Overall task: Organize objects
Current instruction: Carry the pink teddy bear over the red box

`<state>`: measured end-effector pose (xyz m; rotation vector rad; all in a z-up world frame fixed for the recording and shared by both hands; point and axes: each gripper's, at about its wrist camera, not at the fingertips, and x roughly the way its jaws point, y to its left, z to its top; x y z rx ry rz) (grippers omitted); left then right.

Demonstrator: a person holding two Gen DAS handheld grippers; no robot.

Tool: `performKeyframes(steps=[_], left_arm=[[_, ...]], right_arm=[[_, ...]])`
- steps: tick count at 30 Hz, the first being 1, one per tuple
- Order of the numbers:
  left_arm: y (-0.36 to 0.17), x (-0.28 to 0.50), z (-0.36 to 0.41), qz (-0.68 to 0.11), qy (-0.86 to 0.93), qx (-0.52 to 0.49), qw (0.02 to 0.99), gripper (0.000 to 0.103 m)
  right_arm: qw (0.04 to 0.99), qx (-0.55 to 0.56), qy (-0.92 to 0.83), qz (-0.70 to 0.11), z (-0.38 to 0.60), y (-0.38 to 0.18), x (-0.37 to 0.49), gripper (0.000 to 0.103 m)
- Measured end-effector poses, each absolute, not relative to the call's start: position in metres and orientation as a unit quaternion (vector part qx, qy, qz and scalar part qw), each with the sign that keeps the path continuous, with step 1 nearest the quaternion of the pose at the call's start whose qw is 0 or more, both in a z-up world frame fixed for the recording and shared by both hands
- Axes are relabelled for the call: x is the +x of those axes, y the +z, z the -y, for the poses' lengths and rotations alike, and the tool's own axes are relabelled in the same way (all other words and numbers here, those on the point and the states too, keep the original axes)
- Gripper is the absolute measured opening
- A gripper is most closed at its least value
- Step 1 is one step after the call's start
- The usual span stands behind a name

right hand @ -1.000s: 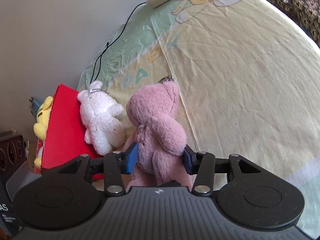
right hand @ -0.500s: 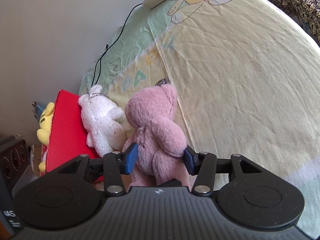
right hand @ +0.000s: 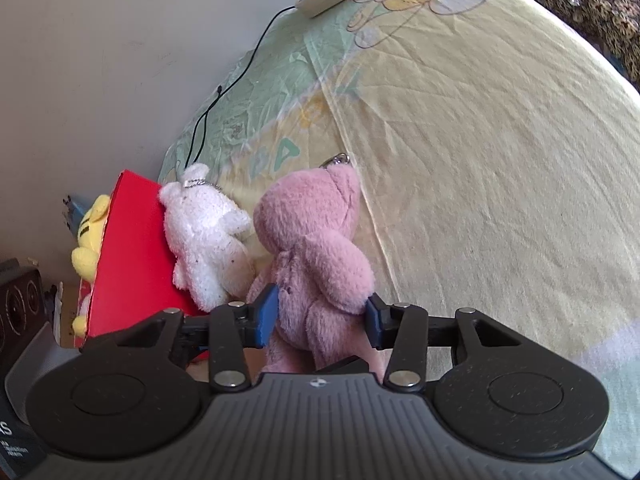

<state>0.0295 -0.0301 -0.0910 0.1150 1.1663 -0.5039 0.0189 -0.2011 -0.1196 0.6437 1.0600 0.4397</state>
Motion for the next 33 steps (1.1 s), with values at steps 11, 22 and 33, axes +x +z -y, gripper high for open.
performKeyframes(steps=[11,22,33], left_arm=[[-0.076,0.011,0.027,-0.526,-0.238,0.066,0.814,0.075],[-0.048,-0.023,0.013,-0.485,-0.242,0.083,0.836,0.075],[-0.003,-0.053,-0.033,-0.414,-0.263,0.094,0.866,0.074]], right_arm=[[0.793,0.306,0.219,-0.478,0.203,-0.105,0.003,0.045],[0.792,0.333,0.231,-0.456,0.195,-0.087,-0.022,0.045],[0.807,0.344,0.246,-0.412,0.152,-0.053,-0.057,0.042]])
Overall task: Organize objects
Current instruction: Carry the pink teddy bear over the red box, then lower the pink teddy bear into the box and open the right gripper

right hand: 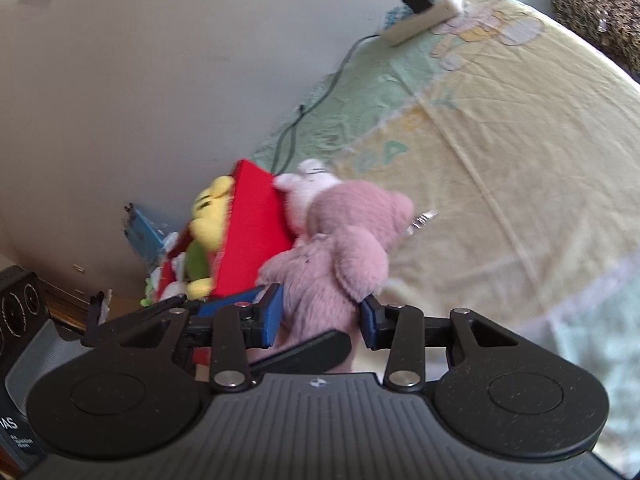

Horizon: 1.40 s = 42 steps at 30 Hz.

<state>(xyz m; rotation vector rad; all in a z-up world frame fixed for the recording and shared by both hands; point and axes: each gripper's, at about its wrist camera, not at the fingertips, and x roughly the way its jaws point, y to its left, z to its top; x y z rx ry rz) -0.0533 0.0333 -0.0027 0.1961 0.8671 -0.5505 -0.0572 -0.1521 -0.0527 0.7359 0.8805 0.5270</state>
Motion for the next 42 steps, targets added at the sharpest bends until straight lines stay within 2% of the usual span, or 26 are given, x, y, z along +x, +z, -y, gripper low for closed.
performKeyframes(steps=[13,23,35,42], left_arm=[[0.046,-0.074,-0.118,-0.345,-0.269,0.041,0.898,0.074],[0.074,-0.067,-0.179,-0.293,-0.246,0.02,0.924,0.074],[0.061,-0.041,-0.253,-0.292,-0.172,-0.024,0.94,0.074],[0.03,-0.012,-0.268,-0.331,-0.158,-0.048,0.929,0.074]], right_arm=[[0.838,0.348,0.27,-0.323,0.094,0.001,-0.079,0.038],[0.845,0.329,0.317,-0.277,0.038,0.027,-0.059,0.037],[0.843,0.257,0.371,-0.292,-0.04,0.02,-0.011,0.033],[0.851,0.205,0.362,-0.319,-0.06,-0.001,0.01,0.032]])
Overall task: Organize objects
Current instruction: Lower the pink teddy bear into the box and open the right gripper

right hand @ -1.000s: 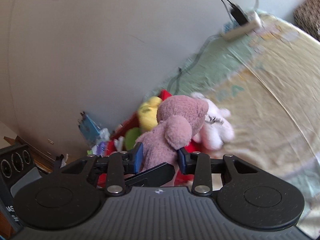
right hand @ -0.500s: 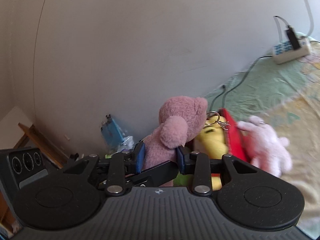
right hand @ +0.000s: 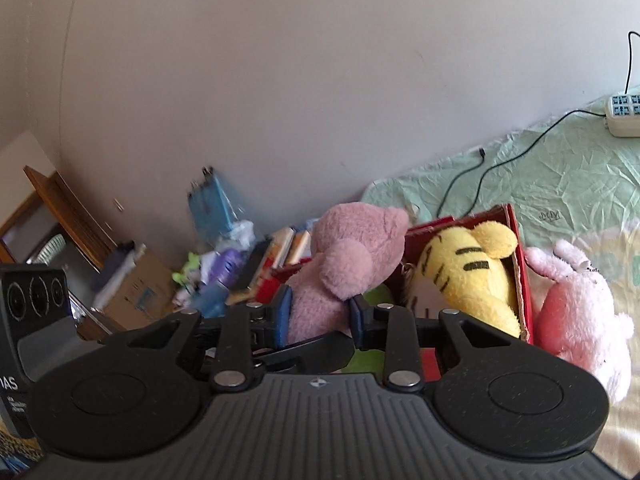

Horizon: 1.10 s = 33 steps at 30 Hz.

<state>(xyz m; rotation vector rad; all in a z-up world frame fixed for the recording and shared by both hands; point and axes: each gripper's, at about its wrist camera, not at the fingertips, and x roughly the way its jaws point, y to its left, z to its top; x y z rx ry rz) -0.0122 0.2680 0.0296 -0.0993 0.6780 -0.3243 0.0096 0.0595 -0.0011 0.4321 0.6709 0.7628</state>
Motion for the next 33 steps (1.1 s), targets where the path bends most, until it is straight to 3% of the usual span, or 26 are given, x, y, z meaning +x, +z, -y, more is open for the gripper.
performKeyframes(steps=[6,15,24,33], left_arm=[[0.003,0.003,-0.262,-0.376,-0.17,-0.051,0.91,0.073],[-0.012,0.013,-0.245,-0.391,-0.167,-0.015,0.905,0.081],[-0.021,0.017,-0.252,-0.417,-0.182,-0.048,0.889,0.088],[-0.02,0.01,-0.251,-0.421,-0.178,-0.04,0.889,0.088]], right_arm=[[0.852,0.199,0.343,-0.343,-0.061,-0.017,0.02,0.028],[0.844,0.243,0.315,-0.36,-0.052,-0.036,0.031,0.028],[0.842,0.245,0.307,-0.371,-0.05,-0.032,0.023,0.028],[0.848,0.249,0.286,-0.371,-0.038,-0.025,0.014,0.028]])
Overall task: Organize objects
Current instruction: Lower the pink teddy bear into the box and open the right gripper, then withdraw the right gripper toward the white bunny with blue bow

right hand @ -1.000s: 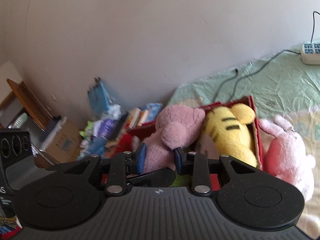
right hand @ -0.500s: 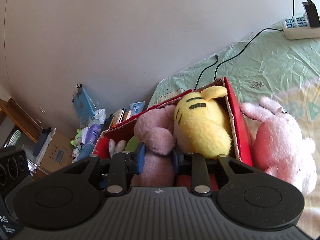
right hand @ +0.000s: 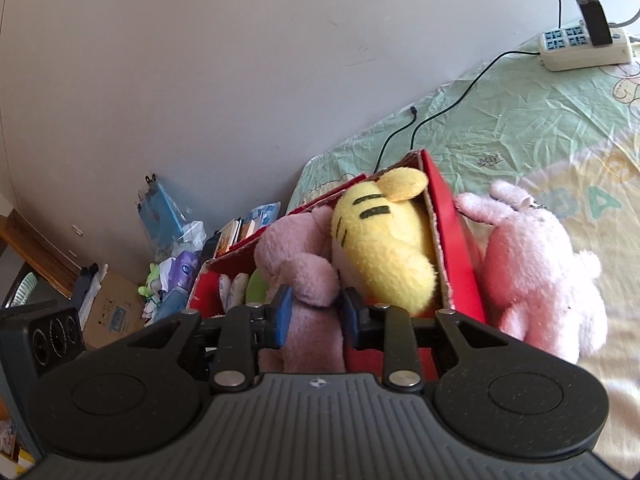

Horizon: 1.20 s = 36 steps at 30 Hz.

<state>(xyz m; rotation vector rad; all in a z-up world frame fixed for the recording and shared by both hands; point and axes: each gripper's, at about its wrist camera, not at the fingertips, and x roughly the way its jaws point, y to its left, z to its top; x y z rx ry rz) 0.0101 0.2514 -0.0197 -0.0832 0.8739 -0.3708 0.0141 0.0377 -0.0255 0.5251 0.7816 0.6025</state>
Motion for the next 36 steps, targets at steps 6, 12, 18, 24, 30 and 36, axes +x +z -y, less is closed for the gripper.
performKeyframes(steps=[6,12,18,24,30,36], left_arm=[[-0.011,0.002,-0.258,-0.424,-0.165,-0.046,0.889,0.089],[0.003,-0.005,-0.256,-0.425,-0.137,-0.038,0.894,0.089],[0.023,-0.024,-0.25,-0.395,-0.133,-0.023,0.909,0.097],[0.032,-0.04,-0.244,-0.375,-0.143,-0.024,0.915,0.097],[0.028,-0.048,-0.23,-0.382,-0.183,-0.036,0.905,0.097],[0.017,-0.057,-0.22,-0.397,-0.196,-0.055,0.895,0.096]], right_arm=[[0.849,0.263,0.28,-0.364,-0.028,-0.021,0.008,0.033],[0.86,0.266,0.269,-0.342,-0.013,-0.008,-0.008,0.033],[0.881,0.263,0.234,-0.315,0.006,-0.002,-0.025,0.034],[0.899,0.251,0.175,-0.314,0.034,-0.015,-0.034,0.035],[0.908,0.177,0.155,-0.346,0.044,-0.033,-0.014,0.035],[0.903,0.119,0.203,-0.36,0.03,-0.051,0.026,0.035]])
